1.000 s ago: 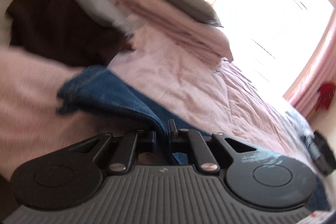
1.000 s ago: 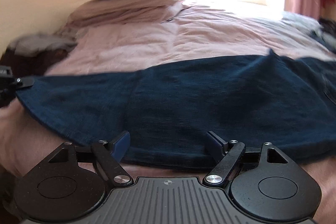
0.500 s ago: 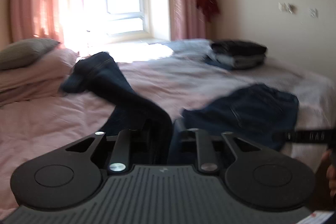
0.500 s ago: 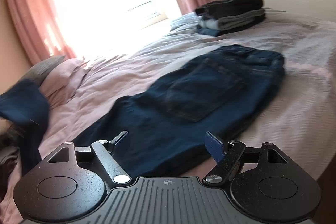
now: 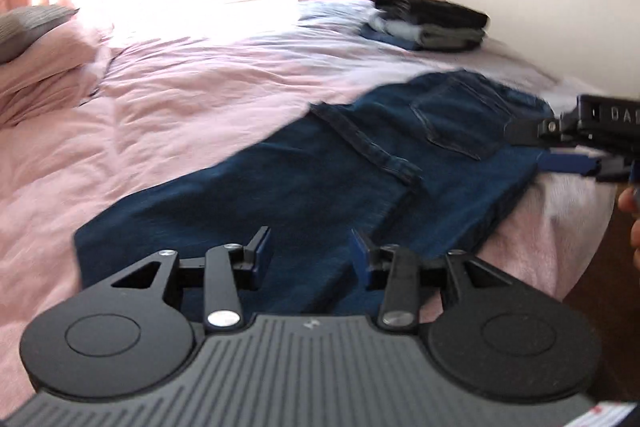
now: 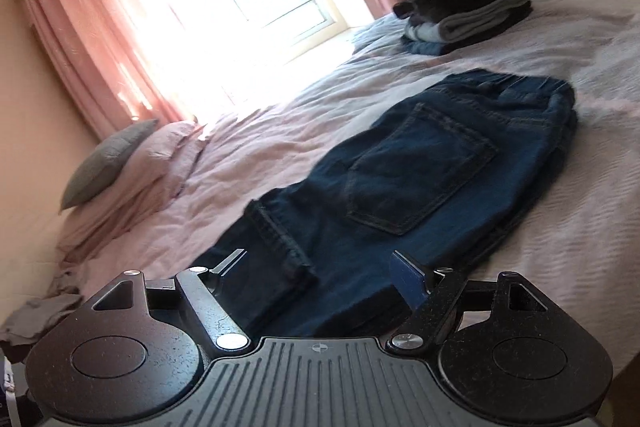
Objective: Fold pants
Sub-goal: 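Fold the leg hems toward the waistband with the left tool and release, then grasp the folded leg end of the jeans with the right tool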
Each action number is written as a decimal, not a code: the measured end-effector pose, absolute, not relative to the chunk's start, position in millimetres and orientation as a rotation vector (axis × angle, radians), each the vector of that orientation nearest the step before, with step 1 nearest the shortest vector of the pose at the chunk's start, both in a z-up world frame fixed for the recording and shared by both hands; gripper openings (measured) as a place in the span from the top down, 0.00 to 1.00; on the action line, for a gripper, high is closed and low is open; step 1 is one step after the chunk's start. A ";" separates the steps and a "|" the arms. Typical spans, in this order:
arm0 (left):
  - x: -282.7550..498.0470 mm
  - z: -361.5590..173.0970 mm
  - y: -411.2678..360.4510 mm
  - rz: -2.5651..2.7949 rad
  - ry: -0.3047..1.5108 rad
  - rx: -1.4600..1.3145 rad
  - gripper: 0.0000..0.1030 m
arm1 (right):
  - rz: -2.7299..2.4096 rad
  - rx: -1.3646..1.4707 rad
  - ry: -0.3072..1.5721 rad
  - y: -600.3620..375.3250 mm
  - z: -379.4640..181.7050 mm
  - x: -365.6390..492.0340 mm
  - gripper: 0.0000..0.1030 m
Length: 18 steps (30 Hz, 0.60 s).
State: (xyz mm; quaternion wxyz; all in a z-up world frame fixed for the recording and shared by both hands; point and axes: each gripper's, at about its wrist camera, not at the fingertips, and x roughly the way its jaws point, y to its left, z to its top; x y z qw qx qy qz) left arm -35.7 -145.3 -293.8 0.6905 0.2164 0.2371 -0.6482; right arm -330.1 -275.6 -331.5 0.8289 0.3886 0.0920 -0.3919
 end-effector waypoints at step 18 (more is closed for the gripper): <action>38.2 -310.6 -100.2 -1.281 0.651 0.377 0.64 | -0.834 1.097 0.421 -346.3 -375.3 -267.4 0.59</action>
